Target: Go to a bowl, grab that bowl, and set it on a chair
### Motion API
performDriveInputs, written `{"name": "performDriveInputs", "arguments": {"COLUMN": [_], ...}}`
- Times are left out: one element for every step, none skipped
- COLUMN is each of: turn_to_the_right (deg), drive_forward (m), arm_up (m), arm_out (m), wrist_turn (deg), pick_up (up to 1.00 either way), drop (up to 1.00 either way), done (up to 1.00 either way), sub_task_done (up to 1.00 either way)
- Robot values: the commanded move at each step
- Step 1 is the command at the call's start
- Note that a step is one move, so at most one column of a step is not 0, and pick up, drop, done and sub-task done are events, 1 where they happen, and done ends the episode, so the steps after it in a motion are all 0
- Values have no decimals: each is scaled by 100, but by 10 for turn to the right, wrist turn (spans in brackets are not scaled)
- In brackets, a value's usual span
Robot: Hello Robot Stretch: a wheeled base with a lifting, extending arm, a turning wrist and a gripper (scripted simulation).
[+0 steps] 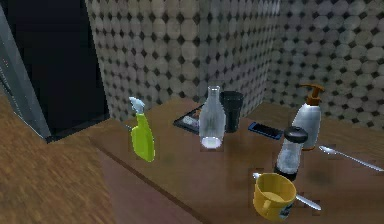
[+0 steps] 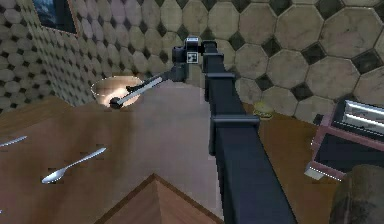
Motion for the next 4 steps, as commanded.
{"name": "performDriveInputs", "arguments": {"turn_to_the_right": [0,0,0,-450], "drive_forward": [0,0,0,0], "arm_up": [0,0,0,0], "arm_out": [0,0,-46,0], "wrist_turn": [-450,-60,0,0], "pick_up": [0,0,0,0], "drop": [0,0,0,0], "done": [0,0,0,0], "sub_task_done": [0,0,0,0]}}
